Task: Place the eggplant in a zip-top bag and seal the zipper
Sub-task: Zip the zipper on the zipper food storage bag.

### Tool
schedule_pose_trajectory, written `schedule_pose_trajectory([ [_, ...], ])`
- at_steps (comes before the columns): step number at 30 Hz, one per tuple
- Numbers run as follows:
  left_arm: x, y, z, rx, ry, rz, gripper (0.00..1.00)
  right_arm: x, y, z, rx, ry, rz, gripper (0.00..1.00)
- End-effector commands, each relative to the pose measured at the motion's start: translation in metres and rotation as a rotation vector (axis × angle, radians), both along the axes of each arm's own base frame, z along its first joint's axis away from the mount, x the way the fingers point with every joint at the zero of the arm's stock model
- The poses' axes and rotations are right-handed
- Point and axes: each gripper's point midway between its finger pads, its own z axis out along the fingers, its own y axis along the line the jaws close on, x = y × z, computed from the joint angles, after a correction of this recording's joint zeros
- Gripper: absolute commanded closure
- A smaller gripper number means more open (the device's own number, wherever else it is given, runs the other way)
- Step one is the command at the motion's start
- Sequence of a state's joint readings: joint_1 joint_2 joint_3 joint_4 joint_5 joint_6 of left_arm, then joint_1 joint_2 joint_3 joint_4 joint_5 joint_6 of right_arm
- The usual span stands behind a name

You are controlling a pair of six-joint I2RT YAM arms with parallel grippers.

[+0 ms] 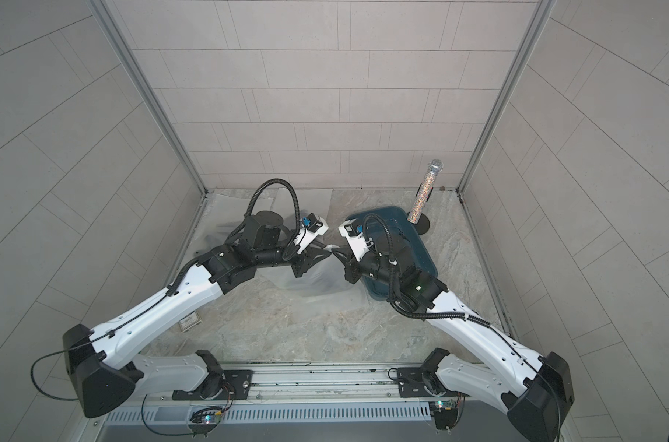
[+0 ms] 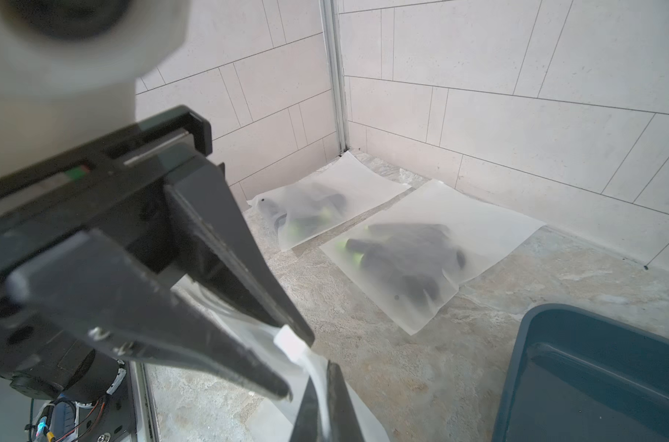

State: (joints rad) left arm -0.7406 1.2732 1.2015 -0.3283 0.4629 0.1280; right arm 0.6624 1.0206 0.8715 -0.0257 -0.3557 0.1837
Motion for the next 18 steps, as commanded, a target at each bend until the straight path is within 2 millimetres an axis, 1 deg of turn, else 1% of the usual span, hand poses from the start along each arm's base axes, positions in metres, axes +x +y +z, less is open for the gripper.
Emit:
schedule_pose_trajectory([
  [1, 0.001, 0.002, 0.013, -0.028, -0.038, 0.005, 0.63, -0.004, 0.0, 0.024, 0.02, -0.062, 0.018, 1.0],
  [4, 0.003, 0.0, 0.02, -0.042, -0.049, 0.007, 0.61, -0.004, 0.002, 0.022, 0.016, -0.056, 0.028, 1.0],
  [9, 0.01, 0.001, 0.024, -0.051, -0.056, 0.035, 0.59, -0.005, 0.002, 0.02, -0.003, -0.055, 0.039, 1.0],
  [13, 0.016, 0.003, 0.035, -0.098, -0.056, 0.054, 0.56, -0.006, 0.002, 0.016, -0.018, -0.05, 0.044, 1.0],
  [16, 0.016, 0.002, 0.041, -0.13, -0.048, 0.039, 0.57, -0.006, 0.001, 0.015, -0.019, -0.05, 0.042, 1.0],
  [18, 0.015, 0.0, 0.04, -0.125, -0.038, 0.022, 0.6, -0.006, 0.001, 0.016, -0.017, -0.054, 0.042, 1.0],
])
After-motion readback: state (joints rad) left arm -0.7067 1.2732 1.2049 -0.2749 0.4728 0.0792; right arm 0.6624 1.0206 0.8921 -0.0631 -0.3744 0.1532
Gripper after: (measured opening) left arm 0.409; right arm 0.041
